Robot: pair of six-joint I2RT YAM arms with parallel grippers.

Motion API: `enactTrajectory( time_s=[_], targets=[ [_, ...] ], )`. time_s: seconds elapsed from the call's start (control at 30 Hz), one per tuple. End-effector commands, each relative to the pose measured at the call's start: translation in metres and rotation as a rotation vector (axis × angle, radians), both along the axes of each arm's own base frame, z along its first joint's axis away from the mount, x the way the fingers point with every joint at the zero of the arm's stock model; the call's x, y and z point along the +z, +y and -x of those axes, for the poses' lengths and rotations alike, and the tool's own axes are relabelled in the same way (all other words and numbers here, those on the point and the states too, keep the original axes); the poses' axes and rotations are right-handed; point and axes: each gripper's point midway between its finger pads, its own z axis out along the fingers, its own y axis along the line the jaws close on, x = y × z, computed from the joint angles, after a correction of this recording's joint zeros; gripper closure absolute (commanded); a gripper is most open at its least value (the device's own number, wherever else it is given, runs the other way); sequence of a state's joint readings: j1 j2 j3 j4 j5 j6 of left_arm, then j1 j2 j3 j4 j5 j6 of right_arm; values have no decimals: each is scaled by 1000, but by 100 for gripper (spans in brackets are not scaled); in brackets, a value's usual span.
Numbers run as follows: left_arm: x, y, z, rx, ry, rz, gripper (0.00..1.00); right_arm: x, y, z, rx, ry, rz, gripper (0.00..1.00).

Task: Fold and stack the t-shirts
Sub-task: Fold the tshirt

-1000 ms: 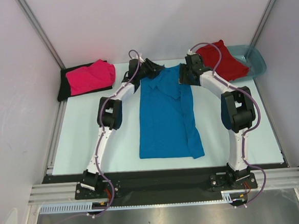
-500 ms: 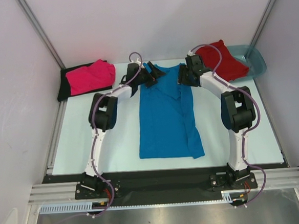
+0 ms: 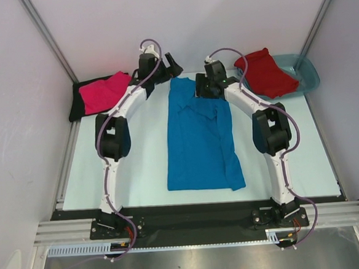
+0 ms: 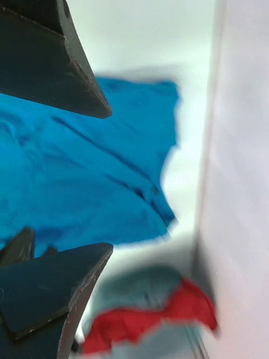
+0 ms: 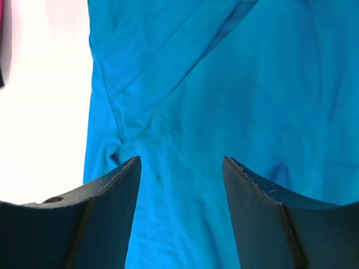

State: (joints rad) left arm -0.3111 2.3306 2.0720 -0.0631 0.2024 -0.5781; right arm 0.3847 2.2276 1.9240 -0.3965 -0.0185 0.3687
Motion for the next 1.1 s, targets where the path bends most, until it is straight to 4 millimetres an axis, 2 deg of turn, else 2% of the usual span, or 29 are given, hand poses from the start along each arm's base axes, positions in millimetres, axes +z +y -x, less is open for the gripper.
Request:
enactTrajectory(
  time_s=[0.0,0.07,0.23,0.27,0.33,0.37,0.57,0.6,1.07],
  targets=[
    [-59,9,11,10,147,-148,0,8,-4,5,0,-10,19,34],
    [-67,12,13,1,176,-182,0,12,-13,5,-33,-30,40,34],
    [-81,5,17,-49,212,-190,2,15,-27,16,-58,-31,60,34],
    [-87,4,21,-60,230,-188,7,16,-29,17,-64,-33,66,34],
    [-85,2,24,-66,227,-175,16,16,-36,19,-74,-28,78,34],
    [-91,2,27,-74,239,-175,18,14,-37,20,-75,-24,82,34],
    [-97,-2,36,-105,260,-160,27,11,-43,24,-81,-15,89,34],
    [-99,-5,39,-115,268,-155,31,9,-44,25,-83,-10,90,34],
    [-120,-29,52,-164,307,-152,42,-1,-53,25,-92,14,102,34]
  ],
)
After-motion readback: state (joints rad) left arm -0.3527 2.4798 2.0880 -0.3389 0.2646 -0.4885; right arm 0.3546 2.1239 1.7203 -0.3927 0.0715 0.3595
